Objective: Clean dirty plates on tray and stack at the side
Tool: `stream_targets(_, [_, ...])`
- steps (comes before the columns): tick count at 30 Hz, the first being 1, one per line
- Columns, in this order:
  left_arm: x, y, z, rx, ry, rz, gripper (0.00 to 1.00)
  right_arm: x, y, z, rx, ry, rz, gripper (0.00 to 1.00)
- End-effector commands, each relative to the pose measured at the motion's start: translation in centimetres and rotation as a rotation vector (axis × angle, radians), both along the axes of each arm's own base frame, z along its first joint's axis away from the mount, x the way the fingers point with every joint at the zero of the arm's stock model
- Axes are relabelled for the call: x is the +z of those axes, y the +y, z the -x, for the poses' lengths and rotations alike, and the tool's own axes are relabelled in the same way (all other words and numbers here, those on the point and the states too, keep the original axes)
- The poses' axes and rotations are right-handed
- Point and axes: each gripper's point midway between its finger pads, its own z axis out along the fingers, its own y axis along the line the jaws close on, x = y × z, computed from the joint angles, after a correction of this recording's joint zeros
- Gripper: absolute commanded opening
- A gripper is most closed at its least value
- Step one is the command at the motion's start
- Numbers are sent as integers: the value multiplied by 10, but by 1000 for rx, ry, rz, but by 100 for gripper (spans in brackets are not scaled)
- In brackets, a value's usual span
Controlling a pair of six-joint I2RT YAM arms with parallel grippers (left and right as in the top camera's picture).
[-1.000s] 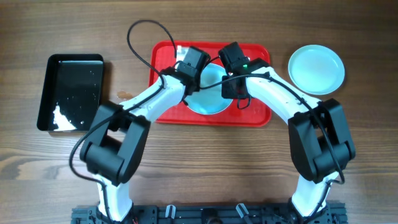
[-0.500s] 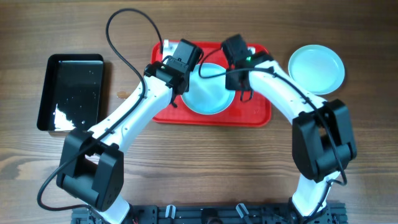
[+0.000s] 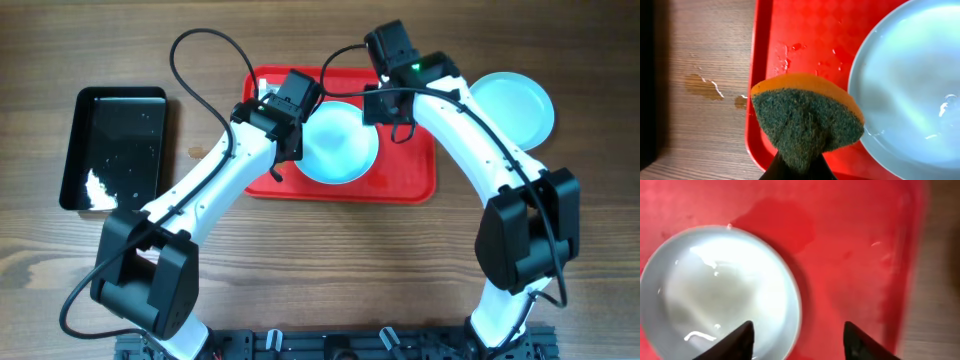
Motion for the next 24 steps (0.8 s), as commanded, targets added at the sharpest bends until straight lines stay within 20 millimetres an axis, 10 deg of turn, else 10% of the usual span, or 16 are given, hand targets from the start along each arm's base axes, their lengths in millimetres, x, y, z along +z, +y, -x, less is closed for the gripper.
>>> stream_targets(1, [0,-12,3,-1,21,80,4,-54,22,29,66,147,-119,60])
stream_targets(14, [1,-15,0,-2,7,93,4,-88,16,38,60,155,-106,52])
stream_targets(24, [1,-16,-1,-3,4,96,4,-93,0,27,17,106,-57,13])
